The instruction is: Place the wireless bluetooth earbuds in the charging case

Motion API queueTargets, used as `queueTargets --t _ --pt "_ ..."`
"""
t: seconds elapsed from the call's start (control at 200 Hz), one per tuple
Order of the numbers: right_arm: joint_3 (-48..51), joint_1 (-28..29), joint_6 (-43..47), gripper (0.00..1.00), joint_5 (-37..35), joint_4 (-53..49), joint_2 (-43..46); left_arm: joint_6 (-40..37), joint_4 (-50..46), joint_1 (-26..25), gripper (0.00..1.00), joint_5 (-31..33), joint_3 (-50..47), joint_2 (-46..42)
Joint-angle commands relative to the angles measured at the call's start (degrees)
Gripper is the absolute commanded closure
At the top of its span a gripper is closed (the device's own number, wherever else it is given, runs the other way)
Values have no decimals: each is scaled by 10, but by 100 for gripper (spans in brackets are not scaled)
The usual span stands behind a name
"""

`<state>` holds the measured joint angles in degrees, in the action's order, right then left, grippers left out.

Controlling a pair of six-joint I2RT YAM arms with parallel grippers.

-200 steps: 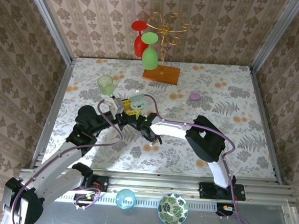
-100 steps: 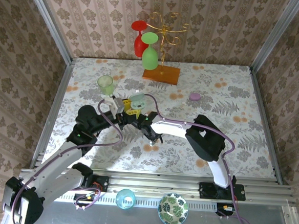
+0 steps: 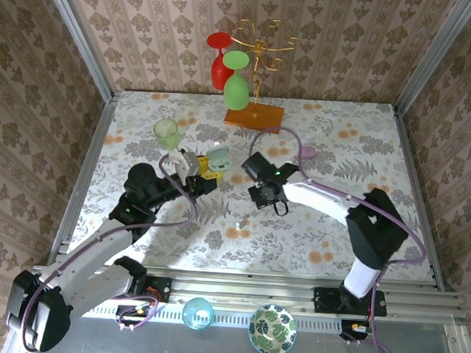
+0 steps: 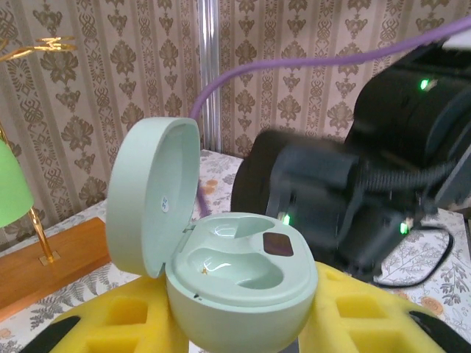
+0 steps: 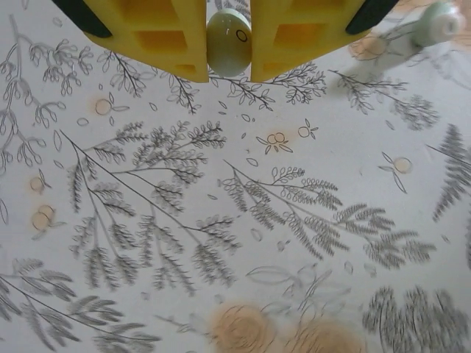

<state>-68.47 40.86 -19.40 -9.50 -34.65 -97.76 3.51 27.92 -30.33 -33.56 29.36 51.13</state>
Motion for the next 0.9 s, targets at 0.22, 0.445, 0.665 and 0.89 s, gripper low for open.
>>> queueTargets --t 0.22,0.445,0.665,0.89 --pt "141 -117 -158 84 261 165 109 20 43 3 76 -10 14 22" --pt "176 -151 -201 84 353 225 121 24 58 2 76 -20 13 44" --pt "178 -159 -205 84 371 225 134 28 79 2 76 -26 6 68" --pt "174 -155 -165 84 412 242 215 4 88 3 76 -79 8 100"
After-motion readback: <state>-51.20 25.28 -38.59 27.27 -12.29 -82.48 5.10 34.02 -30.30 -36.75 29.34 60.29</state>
